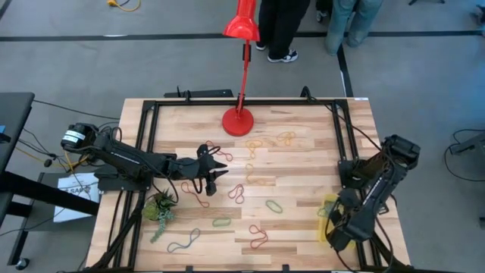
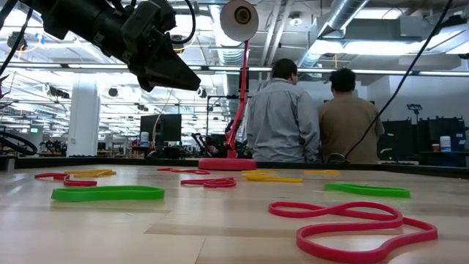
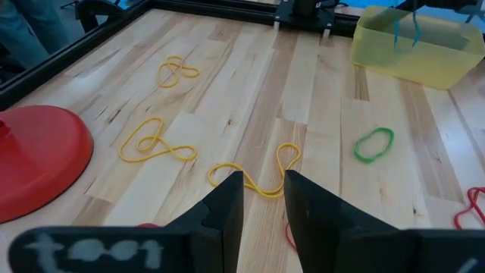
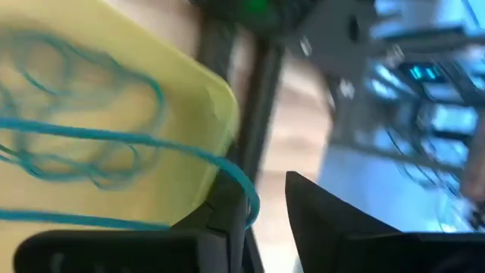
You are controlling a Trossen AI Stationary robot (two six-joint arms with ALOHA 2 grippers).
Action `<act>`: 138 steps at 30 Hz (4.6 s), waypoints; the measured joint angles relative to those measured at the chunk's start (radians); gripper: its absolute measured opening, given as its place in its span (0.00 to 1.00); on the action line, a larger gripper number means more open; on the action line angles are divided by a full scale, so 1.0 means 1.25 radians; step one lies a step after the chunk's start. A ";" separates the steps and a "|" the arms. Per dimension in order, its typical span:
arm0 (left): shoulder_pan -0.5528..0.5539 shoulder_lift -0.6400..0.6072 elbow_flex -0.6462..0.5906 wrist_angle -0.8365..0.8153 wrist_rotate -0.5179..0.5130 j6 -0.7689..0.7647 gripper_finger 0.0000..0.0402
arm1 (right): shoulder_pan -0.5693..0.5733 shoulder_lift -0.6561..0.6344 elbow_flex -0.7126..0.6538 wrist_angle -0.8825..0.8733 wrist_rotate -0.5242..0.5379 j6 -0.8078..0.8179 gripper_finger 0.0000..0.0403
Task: Pick and place rubber bands into bin
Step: Put the blue rubber band into the container
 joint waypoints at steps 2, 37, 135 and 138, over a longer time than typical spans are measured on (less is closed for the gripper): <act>0.000 0.000 0.000 0.000 0.000 0.000 0.22 | -0.006 0.000 0.000 0.000 -0.026 -0.001 0.23; 0.000 0.000 0.000 0.000 -0.001 0.000 0.22 | -0.017 0.000 0.000 0.121 0.100 -0.002 0.23; 0.000 0.000 0.000 -0.004 -0.021 0.002 0.22 | -0.078 0.002 0.074 0.240 0.440 -0.331 0.06; 0.000 0.000 0.000 -0.004 -0.021 0.002 0.22 | -0.079 0.002 0.074 0.261 0.439 -0.324 0.09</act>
